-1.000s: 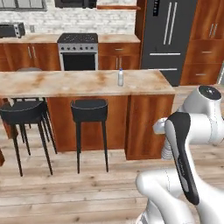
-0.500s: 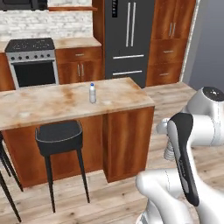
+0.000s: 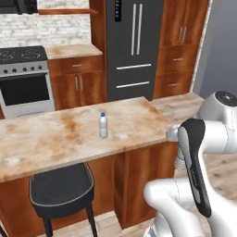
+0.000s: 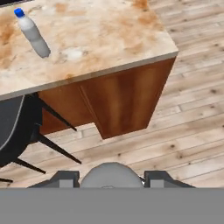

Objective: Move the drinks to the dining counter.

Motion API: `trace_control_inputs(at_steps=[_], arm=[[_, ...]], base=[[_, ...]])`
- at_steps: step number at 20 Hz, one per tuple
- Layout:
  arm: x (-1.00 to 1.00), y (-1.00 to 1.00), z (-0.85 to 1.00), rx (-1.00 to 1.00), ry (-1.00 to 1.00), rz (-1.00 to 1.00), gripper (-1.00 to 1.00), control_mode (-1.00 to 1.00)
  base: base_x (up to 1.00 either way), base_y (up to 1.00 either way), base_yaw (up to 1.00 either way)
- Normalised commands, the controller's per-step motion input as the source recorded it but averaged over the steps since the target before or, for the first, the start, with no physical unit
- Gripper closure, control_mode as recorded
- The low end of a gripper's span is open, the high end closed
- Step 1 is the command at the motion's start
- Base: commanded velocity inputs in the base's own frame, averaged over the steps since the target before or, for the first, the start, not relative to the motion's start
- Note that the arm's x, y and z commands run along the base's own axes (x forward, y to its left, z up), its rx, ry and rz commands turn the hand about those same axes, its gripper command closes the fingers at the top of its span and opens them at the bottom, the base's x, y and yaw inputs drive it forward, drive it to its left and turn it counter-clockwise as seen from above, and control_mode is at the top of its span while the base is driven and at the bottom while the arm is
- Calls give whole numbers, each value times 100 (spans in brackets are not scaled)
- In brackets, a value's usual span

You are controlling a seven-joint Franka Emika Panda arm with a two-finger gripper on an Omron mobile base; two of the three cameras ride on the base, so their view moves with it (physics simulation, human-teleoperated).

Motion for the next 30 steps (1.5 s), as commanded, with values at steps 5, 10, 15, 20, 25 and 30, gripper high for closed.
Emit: trace_control_inputs(at_steps=[5, 10, 15, 20, 25, 30], arm=[[0, 0, 0, 0, 0, 0, 100, 100], [0, 0, 0, 0, 0, 0, 100, 100], [0, 0, 0, 0, 0, 0, 100, 100], [0, 0, 0, 0, 0, 0, 100, 100], [20, -3, 1, 0, -2, 4, 100, -100], [98, -4, 4, 0, -8, 15, 100, -100]], base=[[100, 0, -12], [100, 0, -10], [100, 0, -4], [100, -4, 7], [80, -11, 16], [0, 0, 0]])
